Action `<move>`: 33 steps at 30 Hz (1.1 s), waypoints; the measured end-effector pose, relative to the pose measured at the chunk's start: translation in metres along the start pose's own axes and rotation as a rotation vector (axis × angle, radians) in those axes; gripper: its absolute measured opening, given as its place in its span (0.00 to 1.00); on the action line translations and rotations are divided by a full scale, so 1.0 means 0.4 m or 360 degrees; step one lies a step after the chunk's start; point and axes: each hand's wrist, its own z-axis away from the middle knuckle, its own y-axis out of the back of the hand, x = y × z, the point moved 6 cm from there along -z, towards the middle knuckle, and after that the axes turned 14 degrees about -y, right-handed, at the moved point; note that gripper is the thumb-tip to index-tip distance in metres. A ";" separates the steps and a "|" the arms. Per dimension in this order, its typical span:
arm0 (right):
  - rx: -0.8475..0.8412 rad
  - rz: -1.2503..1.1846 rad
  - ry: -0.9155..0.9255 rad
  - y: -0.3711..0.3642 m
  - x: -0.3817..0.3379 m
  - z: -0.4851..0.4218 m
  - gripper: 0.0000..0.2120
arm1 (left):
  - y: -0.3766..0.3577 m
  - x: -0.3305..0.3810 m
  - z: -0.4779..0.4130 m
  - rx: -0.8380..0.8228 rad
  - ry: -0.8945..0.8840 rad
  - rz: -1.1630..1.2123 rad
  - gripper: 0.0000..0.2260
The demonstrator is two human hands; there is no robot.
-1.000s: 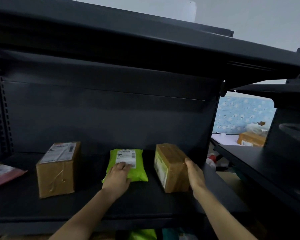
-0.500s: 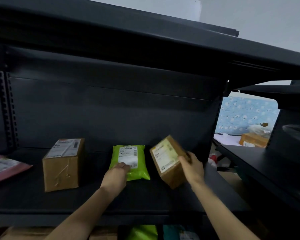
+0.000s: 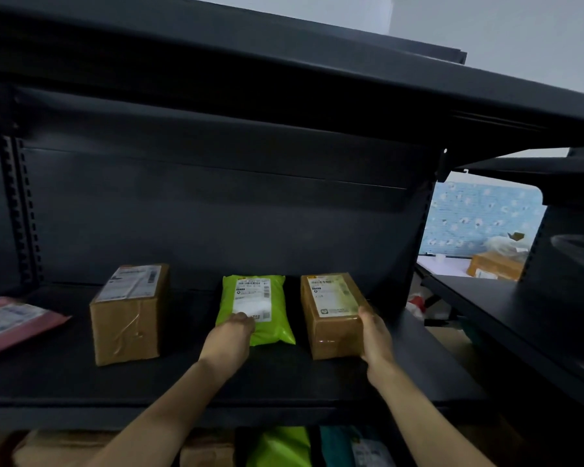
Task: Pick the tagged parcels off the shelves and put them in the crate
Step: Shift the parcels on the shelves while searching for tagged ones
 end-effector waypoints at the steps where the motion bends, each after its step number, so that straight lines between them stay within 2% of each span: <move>1: 0.0020 0.0050 0.0022 0.001 -0.003 -0.004 0.08 | 0.000 -0.001 0.003 0.0013 -0.0008 0.0021 0.12; 5: 0.0074 0.0211 0.0100 0.005 -0.007 -0.013 0.10 | 0.002 0.002 0.018 0.0040 -0.0053 0.0057 0.14; 10: 0.0177 0.0426 0.0239 0.025 -0.014 0.011 0.20 | 0.013 0.014 0.036 0.0050 -0.0081 0.0024 0.17; 13: 0.0209 0.0624 0.0414 0.046 -0.014 0.044 0.19 | 0.020 0.034 0.048 0.0082 -0.0076 0.0007 0.19; 18: 0.0271 0.1055 0.0486 0.095 0.015 0.094 0.26 | 0.026 0.092 0.077 0.0110 -0.0075 0.0016 0.21; 26: 0.0236 0.1558 0.0691 0.152 0.066 0.202 0.28 | 0.024 0.207 0.182 0.0129 -0.0102 0.0093 0.21; 33: 0.0254 0.1718 0.1003 0.209 0.137 0.315 0.25 | 0.009 0.289 0.311 0.0234 -0.0251 0.0153 0.18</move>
